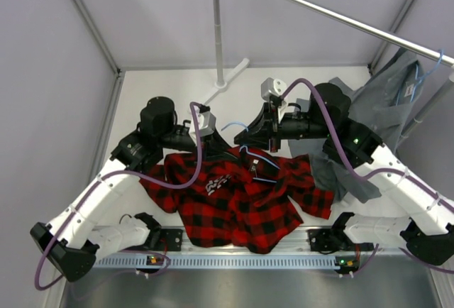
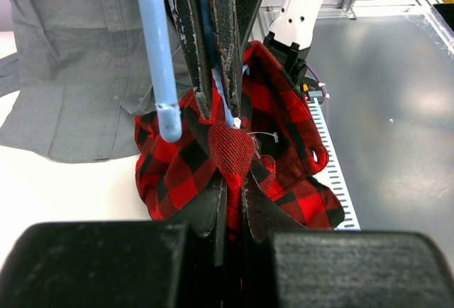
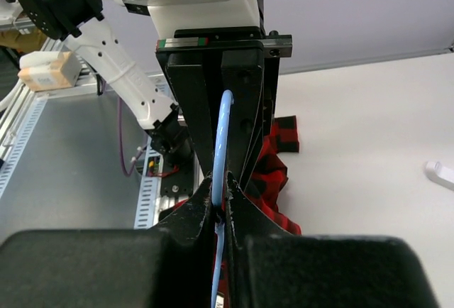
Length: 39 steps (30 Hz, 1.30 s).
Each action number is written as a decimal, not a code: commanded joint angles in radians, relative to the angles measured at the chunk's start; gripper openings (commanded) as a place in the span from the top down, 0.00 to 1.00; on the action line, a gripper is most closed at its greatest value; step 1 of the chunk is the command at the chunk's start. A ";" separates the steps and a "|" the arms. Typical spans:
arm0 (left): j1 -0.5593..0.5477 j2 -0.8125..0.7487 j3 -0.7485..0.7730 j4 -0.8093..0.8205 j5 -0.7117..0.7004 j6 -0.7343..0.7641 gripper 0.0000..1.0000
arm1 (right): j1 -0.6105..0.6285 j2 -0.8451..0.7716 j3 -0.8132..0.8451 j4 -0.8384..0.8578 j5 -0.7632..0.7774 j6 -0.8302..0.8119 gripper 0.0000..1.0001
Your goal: Place the shirt on the hanger
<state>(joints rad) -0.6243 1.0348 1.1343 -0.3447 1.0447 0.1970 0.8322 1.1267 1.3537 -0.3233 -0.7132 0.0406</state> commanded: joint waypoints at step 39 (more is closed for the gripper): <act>0.000 -0.294 -0.524 0.426 -1.189 -0.490 0.03 | -0.228 -0.280 0.056 -0.224 0.261 0.012 1.00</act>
<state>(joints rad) -0.6247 0.7197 0.6075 -0.0860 -0.1463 -0.2897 0.6205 0.8539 1.3506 -0.5507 -0.4324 0.0536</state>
